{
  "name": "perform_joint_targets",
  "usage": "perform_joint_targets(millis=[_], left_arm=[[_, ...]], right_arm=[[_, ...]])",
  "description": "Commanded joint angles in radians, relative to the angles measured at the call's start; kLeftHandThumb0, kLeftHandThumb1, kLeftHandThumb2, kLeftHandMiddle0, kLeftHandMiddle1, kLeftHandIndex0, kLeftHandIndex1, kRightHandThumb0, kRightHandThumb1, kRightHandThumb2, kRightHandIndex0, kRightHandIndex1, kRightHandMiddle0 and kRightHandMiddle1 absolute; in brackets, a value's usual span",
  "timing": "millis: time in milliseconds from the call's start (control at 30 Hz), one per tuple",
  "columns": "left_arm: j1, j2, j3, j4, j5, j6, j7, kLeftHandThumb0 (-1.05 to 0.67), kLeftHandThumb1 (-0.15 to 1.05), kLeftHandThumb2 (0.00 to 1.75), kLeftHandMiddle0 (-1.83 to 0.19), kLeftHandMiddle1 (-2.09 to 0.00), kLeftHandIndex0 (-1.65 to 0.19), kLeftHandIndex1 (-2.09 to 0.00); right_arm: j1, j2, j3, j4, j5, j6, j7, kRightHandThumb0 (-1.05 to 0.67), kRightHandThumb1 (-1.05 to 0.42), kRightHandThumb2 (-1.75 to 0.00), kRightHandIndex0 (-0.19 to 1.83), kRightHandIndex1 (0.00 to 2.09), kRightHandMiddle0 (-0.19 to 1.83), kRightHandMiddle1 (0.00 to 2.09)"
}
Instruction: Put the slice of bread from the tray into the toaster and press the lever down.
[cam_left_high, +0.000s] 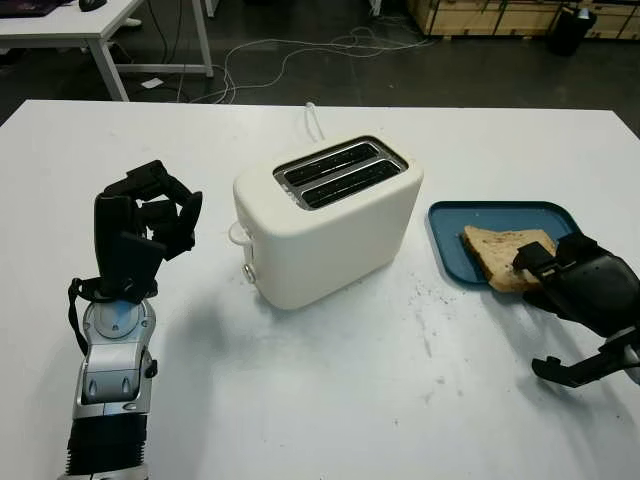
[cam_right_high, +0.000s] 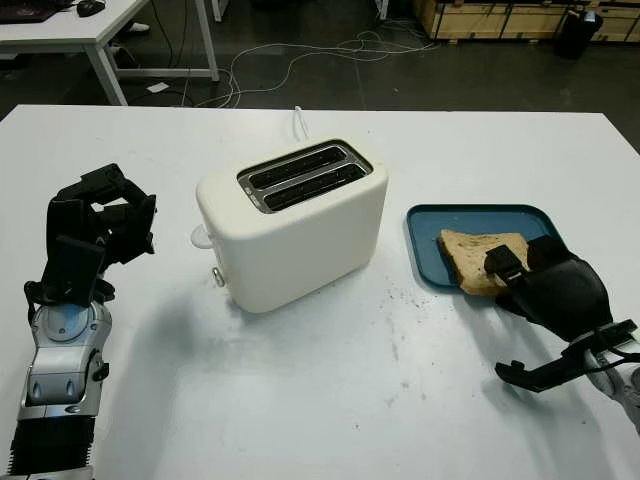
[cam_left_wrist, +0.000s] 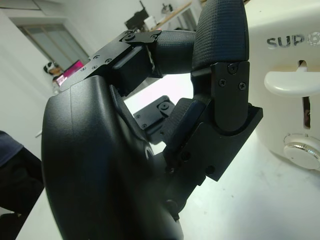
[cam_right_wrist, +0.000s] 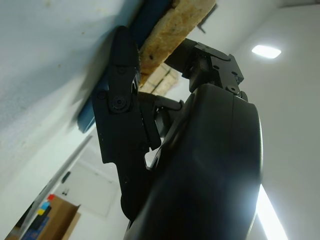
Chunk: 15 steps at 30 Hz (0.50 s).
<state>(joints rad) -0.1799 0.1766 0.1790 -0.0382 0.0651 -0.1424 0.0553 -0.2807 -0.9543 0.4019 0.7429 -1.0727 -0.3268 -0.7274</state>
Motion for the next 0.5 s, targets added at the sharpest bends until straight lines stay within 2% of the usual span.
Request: perform_joint_targets(millis=[0,67,200,300,367,467], left_arm=[[0.002,0.01,0.002,0.004,-0.003,-0.024,-0.005,-0.88,0.64,0.79,-1.4,-1.49,-1.14,-1.51],[0.003,0.01,0.003,0.006,-0.004,-0.026,-0.007,-0.87,0.64,0.78,-1.39,-1.49,-1.14,-1.51],[0.006,0.008,0.003,0.002,0.0,-0.022,-0.005,-0.88,0.65,0.78,-1.4,-1.49,-1.13,-1.51],[0.008,0.005,0.003,-0.001,0.003,-0.017,0.0,-0.88,0.65,0.78,-1.39,-1.49,-1.13,-1.51],[0.008,0.005,0.002,0.0,0.005,-0.02,0.0,-0.88,0.65,0.77,-1.39,-1.49,-1.13,-1.51],[0.006,0.002,0.003,0.003,-0.001,-0.023,-0.002,-0.88,0.65,0.76,-1.39,-1.49,-1.13,-1.5]], right_arm=[[-0.017,0.011,0.011,0.016,-0.001,0.006,-0.031,-0.49,-0.92,-0.51,0.52,1.71,0.04,1.74],[-0.023,0.013,0.024,0.027,-0.01,0.005,-0.071,-0.5,-0.92,-0.51,0.61,1.73,0.09,1.75],[-0.021,0.011,0.032,0.021,0.0,0.0,-0.098,-0.54,-0.92,-0.6,0.92,1.74,0.27,1.75],[-0.018,0.012,0.027,0.021,0.017,-0.013,-0.122,-0.56,-0.92,-0.64,1.0,1.75,0.33,1.75],[-0.019,0.011,0.018,0.017,0.037,-0.039,-0.132,-0.55,-0.92,-0.66,0.99,1.75,0.3,1.75],[-0.029,0.001,0.01,0.01,0.045,-0.066,-0.145,-0.51,-0.92,-0.66,0.99,1.75,0.14,1.75]])
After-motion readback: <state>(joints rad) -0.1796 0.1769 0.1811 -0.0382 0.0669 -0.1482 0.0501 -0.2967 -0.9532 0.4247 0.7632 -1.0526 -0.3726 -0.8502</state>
